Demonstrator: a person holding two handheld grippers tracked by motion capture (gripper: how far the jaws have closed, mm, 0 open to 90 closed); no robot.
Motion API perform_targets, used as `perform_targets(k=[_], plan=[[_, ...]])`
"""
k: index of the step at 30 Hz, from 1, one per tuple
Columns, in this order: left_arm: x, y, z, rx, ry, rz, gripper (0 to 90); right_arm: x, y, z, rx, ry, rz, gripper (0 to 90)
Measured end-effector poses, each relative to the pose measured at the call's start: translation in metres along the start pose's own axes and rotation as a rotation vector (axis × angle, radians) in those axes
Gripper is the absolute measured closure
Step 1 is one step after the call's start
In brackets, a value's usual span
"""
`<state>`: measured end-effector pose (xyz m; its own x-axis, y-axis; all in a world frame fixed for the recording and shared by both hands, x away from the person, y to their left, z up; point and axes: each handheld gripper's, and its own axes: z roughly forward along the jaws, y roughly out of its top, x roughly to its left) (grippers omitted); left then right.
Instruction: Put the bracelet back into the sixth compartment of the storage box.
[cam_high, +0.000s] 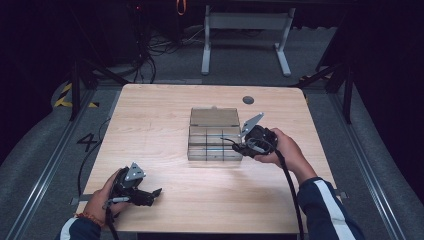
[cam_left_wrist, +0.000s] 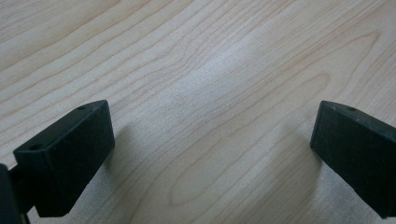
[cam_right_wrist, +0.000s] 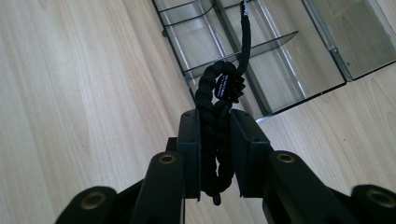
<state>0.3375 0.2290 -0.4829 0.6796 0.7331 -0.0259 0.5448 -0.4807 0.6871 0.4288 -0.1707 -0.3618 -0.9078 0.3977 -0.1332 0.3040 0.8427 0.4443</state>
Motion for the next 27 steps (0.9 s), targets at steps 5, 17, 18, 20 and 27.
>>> perform_targets(k=[5, 17, 18, 20, 27], plan=[[0.000, 0.000, 0.000, 0.000, 0.000, 0.000, 0.1, -0.005, 0.006, 0.012, 0.024, 0.009, 0.012, 75.6], [0.000, 0.000, 0.000, 0.000, 0.000, 0.000, 0.1, -0.011, 0.021, 0.032, 0.078, 0.019, 0.021, 75.6], [0.000, 0.000, 0.000, 0.000, -0.002, -0.005, 0.1, -0.011, 0.021, 0.035, 0.085, 0.022, 0.026, 75.6], [0.000, 0.000, 0.000, 0.000, -0.002, -0.005, 0.1, -0.012, 0.022, 0.042, 0.089, 0.026, 0.026, 75.6], [0.000, 0.000, 0.000, 0.000, -0.003, -0.005, 0.1, -0.016, 0.024, 0.053, 0.112, 0.028, 0.047, 75.5]])
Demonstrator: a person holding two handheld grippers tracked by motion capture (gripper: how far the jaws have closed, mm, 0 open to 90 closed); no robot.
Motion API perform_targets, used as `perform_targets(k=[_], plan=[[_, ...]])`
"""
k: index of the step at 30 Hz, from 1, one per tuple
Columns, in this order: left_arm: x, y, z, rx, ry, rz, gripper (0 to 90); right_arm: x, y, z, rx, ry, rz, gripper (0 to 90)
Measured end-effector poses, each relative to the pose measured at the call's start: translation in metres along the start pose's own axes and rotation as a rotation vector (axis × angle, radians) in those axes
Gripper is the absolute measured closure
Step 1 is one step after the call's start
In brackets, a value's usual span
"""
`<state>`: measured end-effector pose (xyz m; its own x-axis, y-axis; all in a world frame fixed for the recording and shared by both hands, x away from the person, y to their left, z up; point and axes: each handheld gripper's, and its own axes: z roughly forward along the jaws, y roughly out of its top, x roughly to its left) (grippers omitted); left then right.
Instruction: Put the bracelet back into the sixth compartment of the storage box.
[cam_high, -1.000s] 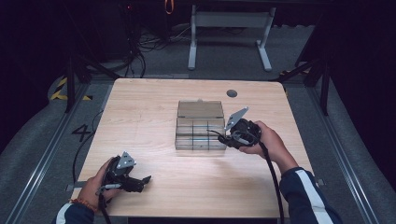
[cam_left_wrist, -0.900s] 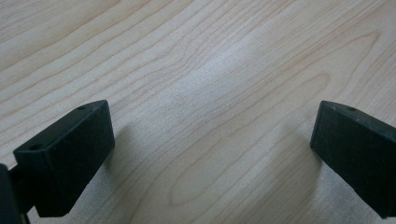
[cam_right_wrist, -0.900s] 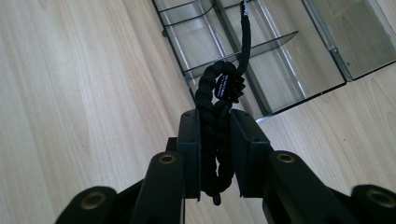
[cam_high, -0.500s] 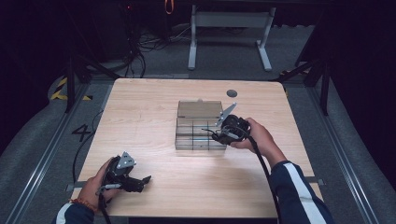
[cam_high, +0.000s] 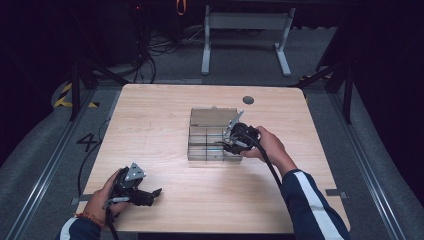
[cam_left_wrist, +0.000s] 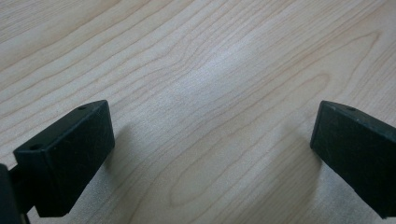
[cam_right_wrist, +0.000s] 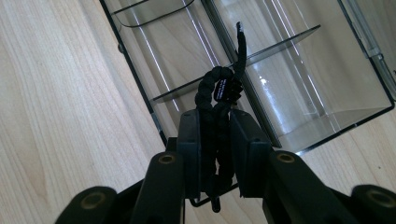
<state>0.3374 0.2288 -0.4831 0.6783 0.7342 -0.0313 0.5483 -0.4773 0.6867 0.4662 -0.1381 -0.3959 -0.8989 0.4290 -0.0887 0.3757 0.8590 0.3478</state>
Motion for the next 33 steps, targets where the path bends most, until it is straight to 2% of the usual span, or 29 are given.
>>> perform_targets(k=[8, 11, 13, 21, 30, 33], plan=[[0.000, 0.000, 0.000, 0.000, 0.003, 0.005, 0.1, -0.004, 0.001, 0.007, 0.011, 0.002, 0.018, 75.5], [0.000, 0.000, 0.000, 0.001, 0.003, 0.004, 0.1, -0.005, 0.002, 0.014, 0.060, 0.007, 0.031, 75.5], [0.000, 0.000, 0.000, 0.000, 0.002, 0.005, 0.1, -0.006, 0.001, 0.020, 0.068, 0.017, 0.037, 75.2], [0.000, 0.000, 0.000, -0.001, 0.003, 0.005, 0.1, -0.011, -0.003, 0.025, 0.055, 0.054, 0.066, 74.7], [0.000, 0.000, 0.000, 0.000, 0.003, 0.005, 0.1, -0.009, -0.003, 0.030, 0.060, 0.057, 0.071, 73.6], [0.000, 0.000, 0.000, 0.000, 0.003, 0.005, 0.1, -0.008, -0.003, 0.030, 0.060, 0.051, 0.077, 69.5]])
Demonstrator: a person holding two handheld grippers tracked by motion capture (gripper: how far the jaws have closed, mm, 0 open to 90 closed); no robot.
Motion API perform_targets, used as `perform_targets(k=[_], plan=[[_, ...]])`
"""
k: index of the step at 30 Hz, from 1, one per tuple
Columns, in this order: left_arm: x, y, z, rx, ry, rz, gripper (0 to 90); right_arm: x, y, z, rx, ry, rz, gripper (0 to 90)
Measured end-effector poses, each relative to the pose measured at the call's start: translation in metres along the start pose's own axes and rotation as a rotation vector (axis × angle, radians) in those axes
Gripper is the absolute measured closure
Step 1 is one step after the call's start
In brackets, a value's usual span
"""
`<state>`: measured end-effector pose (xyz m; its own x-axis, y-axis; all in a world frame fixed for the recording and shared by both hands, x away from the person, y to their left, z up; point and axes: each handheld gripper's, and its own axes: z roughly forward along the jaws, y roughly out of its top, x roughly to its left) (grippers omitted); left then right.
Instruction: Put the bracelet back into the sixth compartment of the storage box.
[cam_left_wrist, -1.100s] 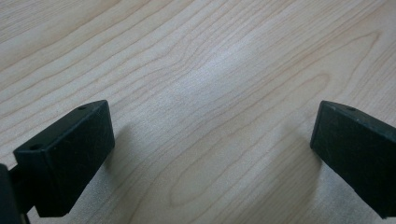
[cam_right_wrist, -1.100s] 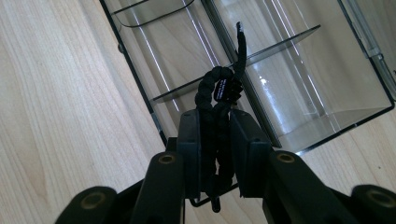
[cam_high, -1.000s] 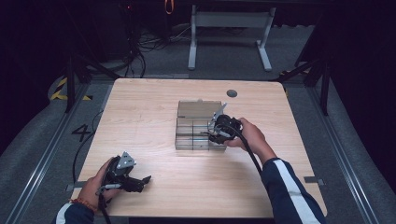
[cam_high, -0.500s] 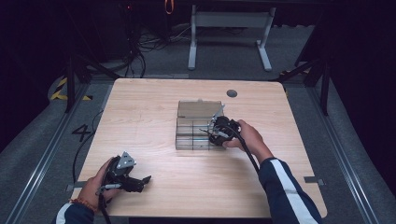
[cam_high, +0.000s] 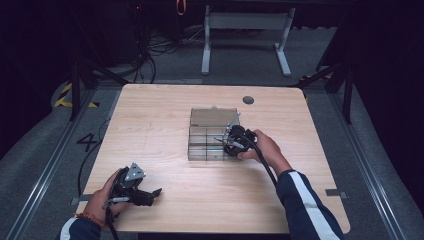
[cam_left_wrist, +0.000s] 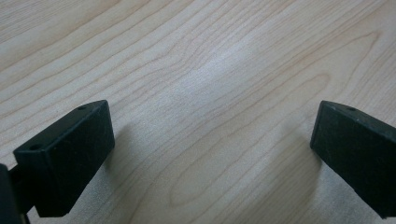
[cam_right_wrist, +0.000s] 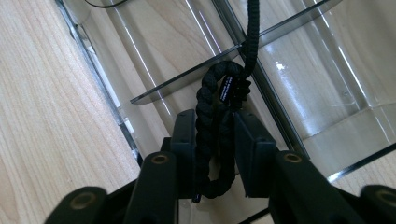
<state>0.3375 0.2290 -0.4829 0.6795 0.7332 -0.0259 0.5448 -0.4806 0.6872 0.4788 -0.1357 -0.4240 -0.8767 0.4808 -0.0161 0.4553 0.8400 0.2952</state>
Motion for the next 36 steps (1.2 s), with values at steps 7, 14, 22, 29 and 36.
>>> perform_targets(k=[7, 14, 22, 29, 36], plan=[[0.000, 0.000, 0.000, 0.000, 0.000, 0.000, 0.1, -0.001, -0.003, -0.014, -0.068, -0.021, -0.005, 63.9], [0.000, 0.000, 0.000, 0.000, 0.000, 0.000, 0.1, 0.003, -0.008, -0.029, -0.126, -0.029, -0.011, 63.4], [0.000, 0.000, 0.000, 0.000, 0.000, 0.000, 0.1, 0.008, -0.011, -0.041, -0.161, -0.042, -0.031, 62.5], [0.000, 0.000, 0.000, 0.000, 0.000, 0.000, 0.1, 0.015, -0.013, -0.050, -0.188, -0.046, -0.043, 60.4], [0.000, 0.000, 0.000, 0.000, 0.000, 0.000, 0.1, 0.019, -0.021, -0.056, -0.198, -0.057, -0.045, 58.7]])
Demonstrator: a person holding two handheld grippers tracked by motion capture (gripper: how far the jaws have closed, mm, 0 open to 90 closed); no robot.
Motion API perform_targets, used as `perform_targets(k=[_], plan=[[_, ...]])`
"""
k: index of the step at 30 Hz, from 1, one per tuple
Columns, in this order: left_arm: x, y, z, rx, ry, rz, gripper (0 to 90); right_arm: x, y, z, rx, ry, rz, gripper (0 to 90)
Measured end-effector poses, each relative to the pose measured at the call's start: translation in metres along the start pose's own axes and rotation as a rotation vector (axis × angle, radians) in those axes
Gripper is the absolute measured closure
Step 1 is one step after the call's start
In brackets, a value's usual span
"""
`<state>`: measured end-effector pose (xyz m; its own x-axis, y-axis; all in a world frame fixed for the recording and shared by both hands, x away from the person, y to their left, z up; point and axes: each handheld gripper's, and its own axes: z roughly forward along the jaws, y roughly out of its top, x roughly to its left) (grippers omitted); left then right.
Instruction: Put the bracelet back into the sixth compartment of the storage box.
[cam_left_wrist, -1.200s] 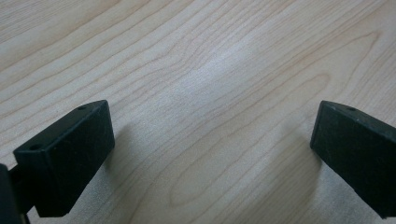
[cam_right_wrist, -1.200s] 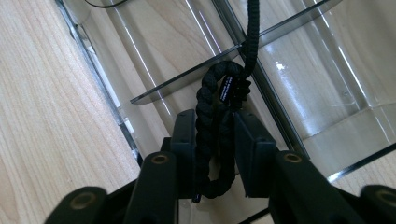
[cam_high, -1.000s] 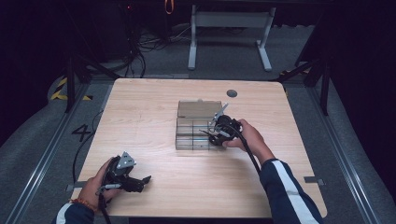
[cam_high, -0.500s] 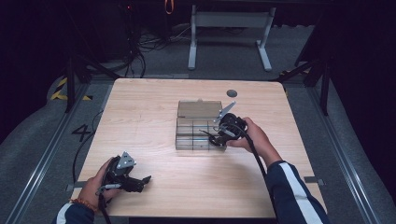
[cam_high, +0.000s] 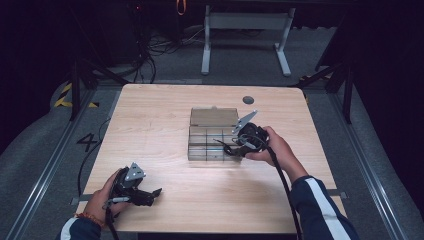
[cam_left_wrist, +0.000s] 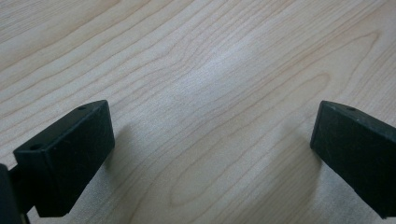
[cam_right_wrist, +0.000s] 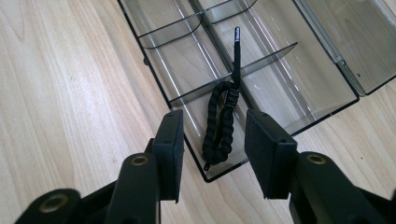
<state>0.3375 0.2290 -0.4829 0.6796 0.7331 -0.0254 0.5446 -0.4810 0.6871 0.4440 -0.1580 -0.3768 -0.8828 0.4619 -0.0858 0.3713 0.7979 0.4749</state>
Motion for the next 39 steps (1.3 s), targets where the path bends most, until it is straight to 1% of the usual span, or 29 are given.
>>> perform_targets(k=[1, 2, 3, 5, 7, 11, 12, 13, 15, 19, 20, 26, 28, 31, 36, 39], plan=[[0.000, 0.000, 0.000, 0.000, 0.000, 0.000, 0.1, 0.000, -0.001, -0.001, -0.005, -0.004, -0.008, 58.1], [0.000, 0.000, 0.000, 0.000, -0.001, -0.001, 0.1, 0.001, -0.002, -0.002, -0.001, -0.006, -0.001, 57.5], [0.000, 0.000, 0.000, 0.000, -0.001, 0.000, 0.1, 0.001, -0.003, -0.003, -0.009, -0.010, 0.005, 57.4], [0.000, 0.000, 0.000, 0.000, 0.000, 0.000, 0.1, 0.000, -0.004, -0.005, -0.010, -0.011, 0.005, 56.6], [0.000, 0.000, 0.000, 0.000, -0.001, -0.001, 0.1, 0.000, -0.006, -0.007, -0.004, -0.025, -0.001, 55.7], [0.000, 0.000, 0.000, 0.000, -0.003, -0.005, 0.1, 0.002, -0.007, -0.009, -0.002, -0.029, -0.004, 55.0], [0.000, 0.000, 0.000, 0.000, -0.003, -0.005, 0.1, 0.002, -0.008, -0.010, -0.006, -0.029, -0.015, 54.6], [0.000, 0.000, 0.000, -0.001, -0.001, -0.001, 0.1, 0.003, -0.009, -0.012, -0.004, -0.032, -0.007, 54.2], [0.000, 0.000, 0.000, 0.000, 0.000, 0.000, 0.1, 0.003, -0.010, -0.013, -0.003, -0.032, -0.007, 54.0], [0.000, 0.000, 0.000, 0.000, -0.001, -0.001, 0.1, 0.004, -0.013, -0.016, 0.000, -0.041, -0.013, 53.3], [0.000, 0.000, 0.000, 0.000, 0.000, 0.000, 0.1, 0.004, -0.013, -0.017, -0.006, -0.045, -0.016, 53.1], [0.000, 0.000, 0.000, 0.001, 0.000, -0.002, 0.1, 0.008, -0.018, -0.022, 0.006, -0.057, -0.040, 51.7], [0.000, 0.000, 0.000, 0.000, 0.000, 0.000, 0.1, 0.008, -0.019, -0.023, 0.005, -0.054, -0.037, 51.3], [0.000, 0.000, 0.000, 0.000, 0.000, 0.000, 0.1, 0.009, -0.022, -0.025, 0.012, -0.066, -0.045, 50.2], [0.000, 0.000, 0.000, 0.000, 0.000, 0.000, 0.1, 0.010, -0.029, -0.029, 0.011, -0.068, -0.044, 49.3], [0.000, 0.000, 0.000, 0.000, 0.000, 0.000, 0.1, 0.012, -0.033, -0.030, 0.020, -0.078, -0.047, 48.7]])
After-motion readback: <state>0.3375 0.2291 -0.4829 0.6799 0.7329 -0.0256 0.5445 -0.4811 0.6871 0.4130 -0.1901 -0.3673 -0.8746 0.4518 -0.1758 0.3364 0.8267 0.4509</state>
